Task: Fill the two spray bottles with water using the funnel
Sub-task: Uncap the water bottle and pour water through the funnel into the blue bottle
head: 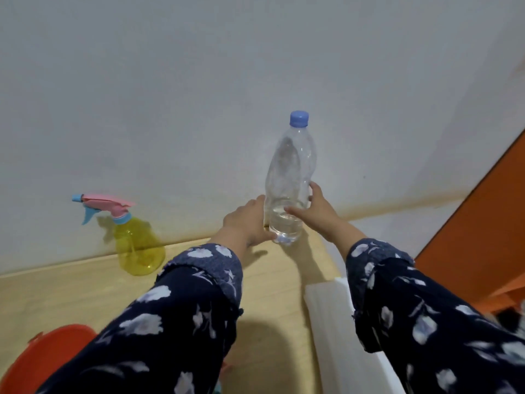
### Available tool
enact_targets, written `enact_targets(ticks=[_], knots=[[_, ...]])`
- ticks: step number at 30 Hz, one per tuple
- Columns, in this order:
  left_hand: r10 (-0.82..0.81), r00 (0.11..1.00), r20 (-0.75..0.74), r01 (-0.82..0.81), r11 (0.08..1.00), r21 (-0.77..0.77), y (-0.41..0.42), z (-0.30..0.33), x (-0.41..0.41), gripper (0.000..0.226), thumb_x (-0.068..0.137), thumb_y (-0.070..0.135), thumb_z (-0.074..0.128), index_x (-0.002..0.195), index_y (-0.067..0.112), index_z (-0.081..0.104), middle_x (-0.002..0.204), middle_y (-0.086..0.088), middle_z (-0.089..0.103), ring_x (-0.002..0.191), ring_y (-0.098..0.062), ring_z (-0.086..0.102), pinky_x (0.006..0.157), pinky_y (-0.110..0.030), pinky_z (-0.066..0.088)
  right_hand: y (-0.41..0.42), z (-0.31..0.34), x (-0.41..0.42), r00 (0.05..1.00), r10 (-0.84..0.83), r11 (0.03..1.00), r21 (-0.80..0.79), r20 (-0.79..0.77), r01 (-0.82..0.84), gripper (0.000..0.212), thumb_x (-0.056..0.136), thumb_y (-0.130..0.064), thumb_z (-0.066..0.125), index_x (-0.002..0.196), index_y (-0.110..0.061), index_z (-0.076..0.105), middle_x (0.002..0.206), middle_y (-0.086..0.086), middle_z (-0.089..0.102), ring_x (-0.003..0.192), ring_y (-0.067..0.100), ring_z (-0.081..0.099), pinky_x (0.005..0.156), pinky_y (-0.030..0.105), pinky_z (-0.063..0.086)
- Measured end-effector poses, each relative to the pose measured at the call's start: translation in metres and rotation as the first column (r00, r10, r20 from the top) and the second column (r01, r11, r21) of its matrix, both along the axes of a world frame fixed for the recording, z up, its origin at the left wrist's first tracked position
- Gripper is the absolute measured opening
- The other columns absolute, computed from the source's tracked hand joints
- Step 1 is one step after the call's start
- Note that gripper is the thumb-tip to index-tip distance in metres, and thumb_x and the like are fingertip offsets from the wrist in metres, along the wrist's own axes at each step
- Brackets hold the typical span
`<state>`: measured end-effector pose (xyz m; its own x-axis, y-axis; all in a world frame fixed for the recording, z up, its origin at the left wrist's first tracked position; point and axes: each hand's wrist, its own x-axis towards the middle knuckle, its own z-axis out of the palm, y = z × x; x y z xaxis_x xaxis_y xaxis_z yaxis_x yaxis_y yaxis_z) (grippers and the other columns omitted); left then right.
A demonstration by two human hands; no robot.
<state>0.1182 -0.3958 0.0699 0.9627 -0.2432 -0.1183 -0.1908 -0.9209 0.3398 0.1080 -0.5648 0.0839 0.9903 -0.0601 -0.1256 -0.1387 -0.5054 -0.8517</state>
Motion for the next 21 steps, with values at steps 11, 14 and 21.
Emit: enact_targets(ticks=[11, 14, 21], knots=[[0.266, 0.964, 0.018, -0.215, 0.815, -0.538, -0.050, -0.049, 0.012, 0.091, 0.075, 0.037, 0.079, 0.145, 0.017, 0.024, 0.142, -0.001, 0.042, 0.116, -0.024, 0.055, 0.089, -0.043, 0.050, 0.003, -0.026, 0.029, 0.974, -0.108, 0.991, 0.098, 0.198, 0.090, 0.066, 0.077, -0.034, 0.074, 0.134, -0.032, 0.041, 0.111, 0.000, 0.054, 0.098, 0.017, 0.060, 0.089, 0.030, 0.050], [0.300, 0.953, 0.033, -0.223, 0.774, -0.593, -0.046, -0.049, -0.002, 0.088, 0.078, 0.033, 0.078, 0.145, 0.015, 0.023, 0.146, -0.001, 0.037, 0.120, -0.022, 0.052, 0.088, -0.032, 0.046, 0.007, -0.022, 0.015, 0.977, -0.084, 0.994, 0.084, 0.196, 0.069, 0.066, 0.076, -0.035, 0.074, 0.133, -0.033, 0.042, 0.109, 0.000, 0.054, 0.097, 0.015, 0.058, 0.085, 0.029, 0.050], [0.347, 0.938, 0.023, -0.241, 0.697, -0.675, -0.022, -0.036, -0.069, 0.098, 0.075, 0.032, 0.082, 0.147, 0.014, 0.019, 0.146, 0.000, 0.035, 0.128, -0.017, 0.043, 0.086, -0.022, 0.035, 0.032, -0.009, -0.052, 0.973, -0.086, 0.995, 0.066, 0.214, 0.073, 0.067, 0.073, -0.036, 0.077, 0.132, -0.035, 0.044, 0.109, 0.002, 0.055, 0.099, 0.013, 0.057, 0.090, 0.031, 0.049]])
